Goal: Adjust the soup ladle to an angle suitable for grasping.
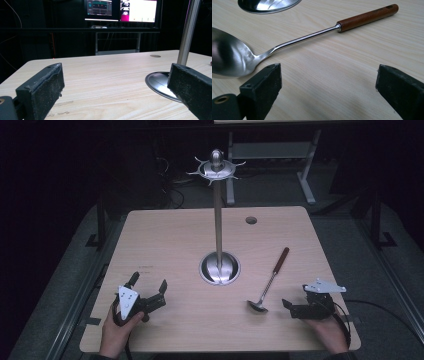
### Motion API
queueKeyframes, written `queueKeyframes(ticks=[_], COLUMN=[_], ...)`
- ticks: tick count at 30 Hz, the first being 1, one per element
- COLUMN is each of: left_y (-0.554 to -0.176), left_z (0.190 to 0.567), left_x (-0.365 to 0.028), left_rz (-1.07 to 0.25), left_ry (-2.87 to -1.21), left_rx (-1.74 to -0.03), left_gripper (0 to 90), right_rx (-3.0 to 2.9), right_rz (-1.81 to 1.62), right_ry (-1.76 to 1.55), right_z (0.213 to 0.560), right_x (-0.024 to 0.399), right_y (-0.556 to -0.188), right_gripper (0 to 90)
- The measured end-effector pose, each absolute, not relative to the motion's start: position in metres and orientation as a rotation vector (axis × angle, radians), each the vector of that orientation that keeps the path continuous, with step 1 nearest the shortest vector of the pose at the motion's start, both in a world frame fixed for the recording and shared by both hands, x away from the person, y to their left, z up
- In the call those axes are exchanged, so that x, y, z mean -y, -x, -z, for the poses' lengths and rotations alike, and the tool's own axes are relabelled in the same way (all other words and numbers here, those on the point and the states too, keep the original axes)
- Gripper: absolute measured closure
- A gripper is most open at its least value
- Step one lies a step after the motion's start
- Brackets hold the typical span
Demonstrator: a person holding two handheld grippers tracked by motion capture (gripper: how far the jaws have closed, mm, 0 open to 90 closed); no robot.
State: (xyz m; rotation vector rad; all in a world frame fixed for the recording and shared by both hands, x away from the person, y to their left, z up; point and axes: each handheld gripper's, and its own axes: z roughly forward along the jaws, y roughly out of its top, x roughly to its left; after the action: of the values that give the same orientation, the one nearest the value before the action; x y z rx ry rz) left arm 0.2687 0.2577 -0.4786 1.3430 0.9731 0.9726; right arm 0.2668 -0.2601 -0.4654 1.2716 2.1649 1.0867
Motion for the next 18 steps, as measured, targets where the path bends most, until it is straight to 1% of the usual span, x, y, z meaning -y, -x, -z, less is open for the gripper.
queueKeyframes(ticks=[10,11,13,14,16,17,18], left_y=[-0.269,-0.269,-0.269,-0.269,-0.269,-0.269,-0.269], left_z=[0.478,0.478,0.478,0.478,0.478,0.478,0.478], left_x=[-0.258,-0.257,-0.258,-0.258,-0.257,-0.257,-0.257], left_rz=[-0.976,-0.976,-0.98,-0.981,-0.976,-0.976,-0.976], left_ry=[-1.349,-1.346,-1.355,-1.355,-1.347,-1.346,-1.346], left_rx=[-0.98,-0.981,-0.975,-0.974,-0.977,-0.977,-0.977], left_gripper=[0.3,0.3,0.3,0.3,0.3,0.3,0.3], right_rx=[-2.167,-2.165,-2.167,-2.172,-2.166,-2.16,-2.158], right_rz=[-1.095,-1.11,-1.114,-1.106,-1.105,-1.114,-1.121], right_ry=[-1.293,-1.307,-1.31,-1.31,-1.319,-1.33,-1.336], right_z=[0.466,0.466,0.466,0.466,0.465,0.464,0.464], right_x=[0.263,0.265,0.266,0.266,0.266,0.266,0.266], right_y=[-0.269,-0.271,-0.272,-0.275,-0.277,-0.279,-0.279], right_gripper=[7.5,10.3,11.4,14.3,16.0,21.6,23.8])
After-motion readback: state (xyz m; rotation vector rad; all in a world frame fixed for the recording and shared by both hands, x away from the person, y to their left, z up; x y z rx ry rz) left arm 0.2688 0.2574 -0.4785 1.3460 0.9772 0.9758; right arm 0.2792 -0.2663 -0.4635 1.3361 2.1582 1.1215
